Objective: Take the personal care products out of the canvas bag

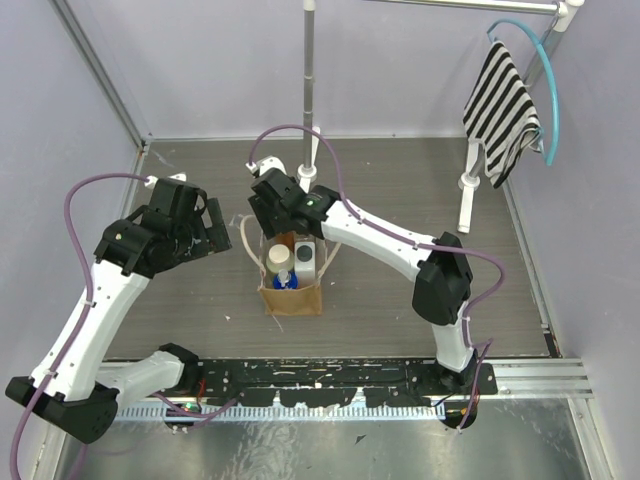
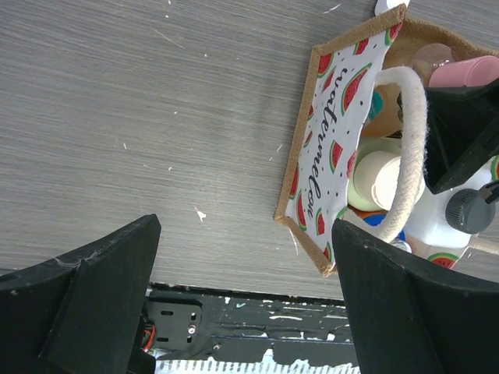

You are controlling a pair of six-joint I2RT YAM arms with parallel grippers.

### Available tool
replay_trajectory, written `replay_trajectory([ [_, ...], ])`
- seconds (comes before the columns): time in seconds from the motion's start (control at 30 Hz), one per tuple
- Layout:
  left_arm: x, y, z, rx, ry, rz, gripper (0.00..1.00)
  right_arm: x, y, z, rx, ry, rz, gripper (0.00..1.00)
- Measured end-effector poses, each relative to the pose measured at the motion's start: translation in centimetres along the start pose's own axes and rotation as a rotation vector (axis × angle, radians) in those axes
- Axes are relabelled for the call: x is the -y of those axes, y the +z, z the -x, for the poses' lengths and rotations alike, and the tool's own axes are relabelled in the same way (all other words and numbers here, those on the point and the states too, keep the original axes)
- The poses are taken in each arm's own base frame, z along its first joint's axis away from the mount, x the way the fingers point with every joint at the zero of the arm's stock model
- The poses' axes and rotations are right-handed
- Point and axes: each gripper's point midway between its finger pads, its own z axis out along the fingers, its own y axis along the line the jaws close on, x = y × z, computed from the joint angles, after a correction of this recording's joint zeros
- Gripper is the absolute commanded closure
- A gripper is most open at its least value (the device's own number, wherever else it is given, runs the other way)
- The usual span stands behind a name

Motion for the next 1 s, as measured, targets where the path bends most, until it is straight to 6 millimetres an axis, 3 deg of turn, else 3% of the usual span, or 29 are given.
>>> replay_trajectory([
  [0.3,-0.1,-0.2,-0.2,-0.001,0.000,-0.003,0.01,-0.4,2.5,-1.0,-0.038,-0.012,-0.004,0.28],
  [0.43,-0.1,-0.2,-0.2,0.000,0.001,-0.004,0.01,-0.4,3.4,-1.9,-0.069,-0.014,-0.002,0.37],
  [0.57,-0.2,-0.2,-0.3,-0.004,0.002,-0.001,0.01,-0.7,3.6,-2.3,-0.086,-0.012,0.009,0.60],
  [0.83,-0.3,-0.1,-0.4,-0.008,0.003,0.001,0.01,-0.6,3.0,-2.0,-0.100,-0.005,0.007,0.69],
  [1.0,-0.3,0.2,-0.9,-0.025,0.006,0.003,0.01,-0.3,1.8,-0.7,-0.089,-0.003,-0.003,0.73],
])
